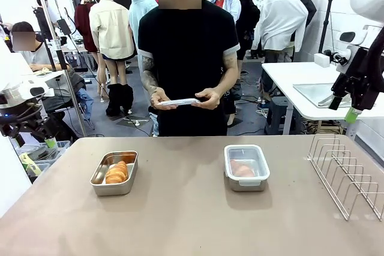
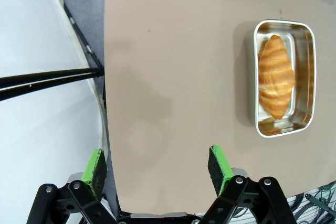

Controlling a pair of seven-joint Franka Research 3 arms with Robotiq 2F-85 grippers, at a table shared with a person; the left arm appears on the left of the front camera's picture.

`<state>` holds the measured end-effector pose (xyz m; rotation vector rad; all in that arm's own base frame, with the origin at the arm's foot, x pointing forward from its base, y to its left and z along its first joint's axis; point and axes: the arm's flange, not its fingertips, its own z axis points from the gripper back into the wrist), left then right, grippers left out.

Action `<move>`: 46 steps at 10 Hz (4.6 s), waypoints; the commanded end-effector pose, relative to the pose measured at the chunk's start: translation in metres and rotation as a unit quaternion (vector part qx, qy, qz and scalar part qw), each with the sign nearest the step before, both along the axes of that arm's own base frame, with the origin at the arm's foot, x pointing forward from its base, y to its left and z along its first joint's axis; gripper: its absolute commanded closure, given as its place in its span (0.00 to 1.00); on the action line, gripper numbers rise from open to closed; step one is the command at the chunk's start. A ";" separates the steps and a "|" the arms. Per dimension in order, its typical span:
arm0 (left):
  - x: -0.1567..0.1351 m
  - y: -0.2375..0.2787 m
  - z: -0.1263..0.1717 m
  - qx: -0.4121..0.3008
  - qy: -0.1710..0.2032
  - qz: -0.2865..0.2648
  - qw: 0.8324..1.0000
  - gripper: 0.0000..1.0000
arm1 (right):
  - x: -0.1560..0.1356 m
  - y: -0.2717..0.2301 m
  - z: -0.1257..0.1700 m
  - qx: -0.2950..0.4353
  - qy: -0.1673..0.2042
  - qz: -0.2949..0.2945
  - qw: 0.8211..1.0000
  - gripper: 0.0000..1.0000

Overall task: Place the bread in airtight containers.
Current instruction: Release when the human grabs the Airtight Container lid.

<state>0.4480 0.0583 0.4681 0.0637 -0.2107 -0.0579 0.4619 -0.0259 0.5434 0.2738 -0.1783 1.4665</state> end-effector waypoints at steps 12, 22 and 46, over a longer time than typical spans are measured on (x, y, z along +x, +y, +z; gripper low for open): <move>-0.002 0.002 0.000 0.004 0.000 0.002 1.000 0.00 | -0.001 0.002 0.002 -0.002 -0.001 -0.009 1.000 0.00; -0.002 0.002 0.000 0.004 0.000 0.002 1.000 0.00 | -0.001 0.002 0.002 -0.002 -0.001 -0.009 1.000 0.00; -0.002 0.002 0.000 0.004 0.000 0.002 1.000 0.00 | -0.001 0.002 0.002 -0.002 -0.001 -0.009 1.000 0.00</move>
